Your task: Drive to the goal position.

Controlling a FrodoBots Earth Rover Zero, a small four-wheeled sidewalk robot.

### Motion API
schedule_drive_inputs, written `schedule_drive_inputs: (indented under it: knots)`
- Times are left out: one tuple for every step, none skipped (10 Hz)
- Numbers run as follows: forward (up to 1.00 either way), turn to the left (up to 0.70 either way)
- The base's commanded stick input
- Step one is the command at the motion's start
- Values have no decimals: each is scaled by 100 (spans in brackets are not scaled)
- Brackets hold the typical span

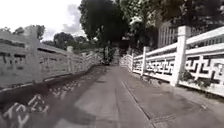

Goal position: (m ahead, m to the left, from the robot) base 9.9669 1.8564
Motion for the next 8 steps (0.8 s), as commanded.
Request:
schedule_drive_inputs:
  knots:
    - [70, 0]
    - [70, 0]
    - [70, 0]
    - [70, 0]
    - [70, 2]
    - [70, 9]
    - [70, 14]
    - [70, 11]
